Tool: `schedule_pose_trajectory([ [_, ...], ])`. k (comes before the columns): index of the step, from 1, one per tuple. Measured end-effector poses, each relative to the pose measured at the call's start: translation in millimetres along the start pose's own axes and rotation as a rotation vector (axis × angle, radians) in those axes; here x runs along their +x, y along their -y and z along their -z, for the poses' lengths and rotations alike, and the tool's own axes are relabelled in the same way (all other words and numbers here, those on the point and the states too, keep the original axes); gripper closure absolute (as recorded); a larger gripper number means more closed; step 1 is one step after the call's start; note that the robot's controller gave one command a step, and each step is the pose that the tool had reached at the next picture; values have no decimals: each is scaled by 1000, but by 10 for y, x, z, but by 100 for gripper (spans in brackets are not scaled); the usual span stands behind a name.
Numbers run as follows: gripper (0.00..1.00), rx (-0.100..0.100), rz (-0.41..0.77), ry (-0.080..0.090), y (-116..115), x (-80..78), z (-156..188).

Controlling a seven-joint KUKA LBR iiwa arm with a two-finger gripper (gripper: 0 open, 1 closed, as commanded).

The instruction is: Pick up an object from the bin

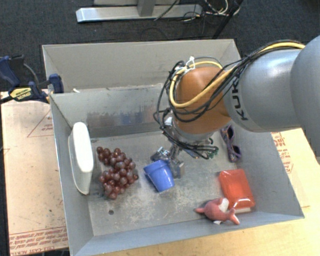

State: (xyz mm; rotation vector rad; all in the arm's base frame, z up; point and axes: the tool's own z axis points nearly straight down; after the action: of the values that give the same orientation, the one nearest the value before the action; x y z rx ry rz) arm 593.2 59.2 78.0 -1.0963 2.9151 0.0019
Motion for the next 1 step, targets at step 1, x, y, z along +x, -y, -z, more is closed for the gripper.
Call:
schedule_pose_trajectory([
  [1,100,-2,0,-4,-9,9,22],
])
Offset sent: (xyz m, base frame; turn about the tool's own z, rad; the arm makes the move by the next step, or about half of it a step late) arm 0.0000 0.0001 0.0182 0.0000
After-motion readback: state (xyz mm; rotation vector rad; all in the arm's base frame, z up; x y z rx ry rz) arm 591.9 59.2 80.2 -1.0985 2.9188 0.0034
